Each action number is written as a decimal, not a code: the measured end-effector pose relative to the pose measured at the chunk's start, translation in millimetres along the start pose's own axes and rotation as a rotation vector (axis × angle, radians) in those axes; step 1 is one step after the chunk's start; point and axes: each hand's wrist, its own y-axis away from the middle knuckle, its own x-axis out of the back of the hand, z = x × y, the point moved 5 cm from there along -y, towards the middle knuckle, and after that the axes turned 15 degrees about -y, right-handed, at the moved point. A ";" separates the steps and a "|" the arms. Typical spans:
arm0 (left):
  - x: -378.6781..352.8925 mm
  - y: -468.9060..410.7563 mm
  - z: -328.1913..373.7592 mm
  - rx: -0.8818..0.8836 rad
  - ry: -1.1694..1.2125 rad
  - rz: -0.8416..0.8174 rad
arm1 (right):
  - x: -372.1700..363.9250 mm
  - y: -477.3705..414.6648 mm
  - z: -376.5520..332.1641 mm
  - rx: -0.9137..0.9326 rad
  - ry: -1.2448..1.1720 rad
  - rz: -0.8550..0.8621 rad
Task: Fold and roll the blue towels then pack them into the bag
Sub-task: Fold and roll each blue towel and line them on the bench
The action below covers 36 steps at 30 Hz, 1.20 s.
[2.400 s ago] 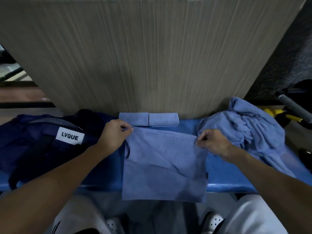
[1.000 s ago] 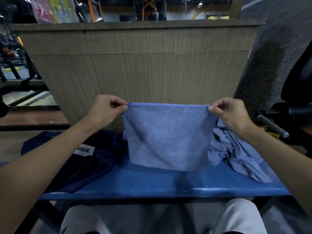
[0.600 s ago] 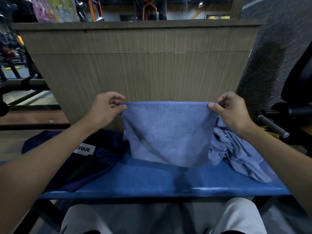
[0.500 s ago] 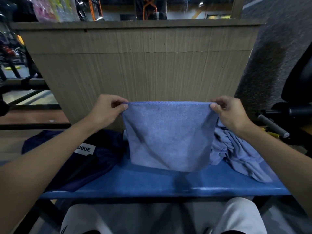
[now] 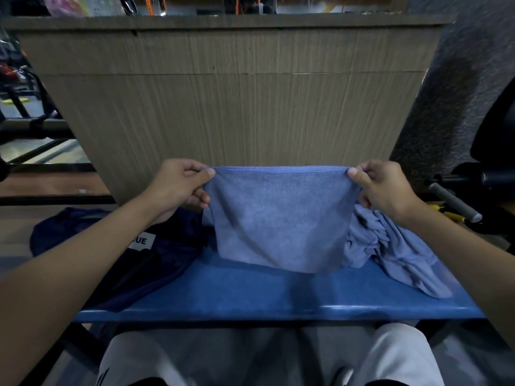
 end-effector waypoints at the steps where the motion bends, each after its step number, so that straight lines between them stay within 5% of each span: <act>1: 0.1 -1.5 -3.0 0.009 0.006 -0.005 | -0.7 -0.3 2.3 -0.016 -0.014 0.002; 14: -7.3 -35.3 -32.5 0.056 0.010 0.049 | -30.8 -30.4 42.8 -0.197 -0.366 -0.003; 26: 1.0 -19.6 -31.5 -0.056 -0.052 0.082 | -30.3 -18.8 39.2 -0.163 -0.400 0.036; 31: -31.9 40.0 -108.5 0.046 -0.213 -0.099 | -42.0 59.2 98.6 -0.339 -0.050 -0.222; 36: -54.7 103.7 -178.0 0.172 -0.359 -0.337 | -58.4 138.4 152.6 -0.495 0.017 -0.461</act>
